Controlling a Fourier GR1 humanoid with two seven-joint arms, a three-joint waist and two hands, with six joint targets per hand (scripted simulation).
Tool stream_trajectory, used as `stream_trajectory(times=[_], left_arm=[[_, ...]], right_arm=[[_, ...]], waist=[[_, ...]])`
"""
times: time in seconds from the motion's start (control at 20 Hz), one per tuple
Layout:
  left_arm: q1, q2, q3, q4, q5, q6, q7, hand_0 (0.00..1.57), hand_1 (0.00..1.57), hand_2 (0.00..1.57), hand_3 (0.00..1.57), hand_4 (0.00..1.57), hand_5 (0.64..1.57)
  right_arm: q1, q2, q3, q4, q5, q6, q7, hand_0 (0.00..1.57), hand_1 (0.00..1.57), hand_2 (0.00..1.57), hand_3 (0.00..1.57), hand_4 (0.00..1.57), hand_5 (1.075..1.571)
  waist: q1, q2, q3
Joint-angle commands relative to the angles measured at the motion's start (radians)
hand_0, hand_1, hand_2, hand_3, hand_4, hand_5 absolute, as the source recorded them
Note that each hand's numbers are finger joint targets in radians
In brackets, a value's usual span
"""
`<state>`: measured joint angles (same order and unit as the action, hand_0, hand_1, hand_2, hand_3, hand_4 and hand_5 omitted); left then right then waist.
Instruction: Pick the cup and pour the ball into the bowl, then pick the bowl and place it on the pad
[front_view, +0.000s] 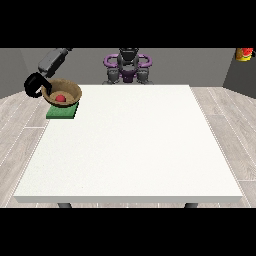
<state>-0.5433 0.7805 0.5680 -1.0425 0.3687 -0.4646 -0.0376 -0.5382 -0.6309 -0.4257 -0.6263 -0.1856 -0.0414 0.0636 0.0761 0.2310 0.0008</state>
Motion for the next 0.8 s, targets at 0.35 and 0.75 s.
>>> stream_trajectory(times=[0.35,0.75], left_arm=[[0.063,0.051,0.034,0.106,-0.017,-0.048,-0.127,0.0,0.0,0.0,0.0,1.19,1.563],[-0.006,0.084,0.036,0.098,0.016,-0.042,-0.132,0.0,0.0,0.0,0.0,1.19,1.567]], right_arm=[[-0.004,0.049,-0.014,0.008,-0.014,-0.069,-0.059,1.46,1.46,1.41,0.83,0.0,1.532],[-0.123,-0.006,-0.012,0.053,0.005,-0.108,-0.07,0.93,0.93,1.1,1.04,0.16,1.509]], waist=[[-0.015,0.004,-0.0013],[0.023,0.11,-0.0005]])
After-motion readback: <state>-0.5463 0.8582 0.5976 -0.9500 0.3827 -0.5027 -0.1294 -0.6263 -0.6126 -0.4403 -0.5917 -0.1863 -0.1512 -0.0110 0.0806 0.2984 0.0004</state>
